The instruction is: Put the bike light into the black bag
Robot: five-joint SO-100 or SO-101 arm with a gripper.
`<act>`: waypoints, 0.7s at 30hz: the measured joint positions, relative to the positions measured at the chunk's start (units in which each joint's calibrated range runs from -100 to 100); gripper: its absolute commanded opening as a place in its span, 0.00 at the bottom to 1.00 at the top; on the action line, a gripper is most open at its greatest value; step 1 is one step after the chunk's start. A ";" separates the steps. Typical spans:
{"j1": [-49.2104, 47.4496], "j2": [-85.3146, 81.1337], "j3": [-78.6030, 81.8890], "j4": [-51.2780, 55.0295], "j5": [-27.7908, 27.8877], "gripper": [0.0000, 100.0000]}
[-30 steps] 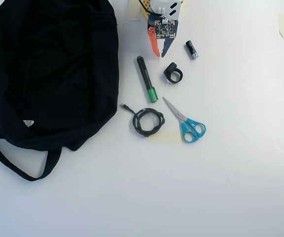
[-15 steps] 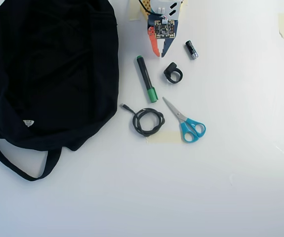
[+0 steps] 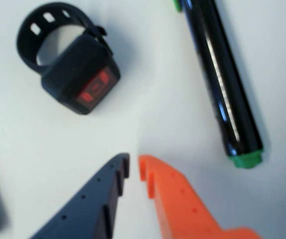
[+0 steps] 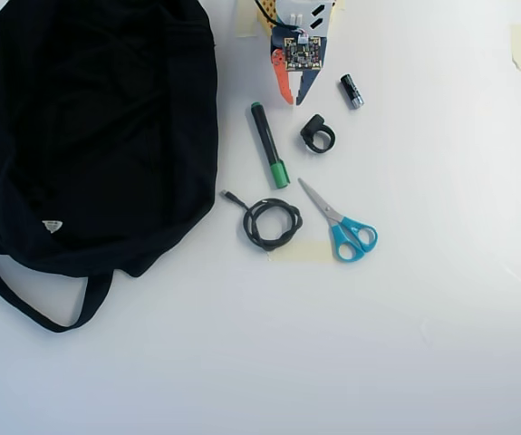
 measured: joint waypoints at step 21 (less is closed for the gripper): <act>-0.51 28.48 -21.62 -57.96 -0.10 0.02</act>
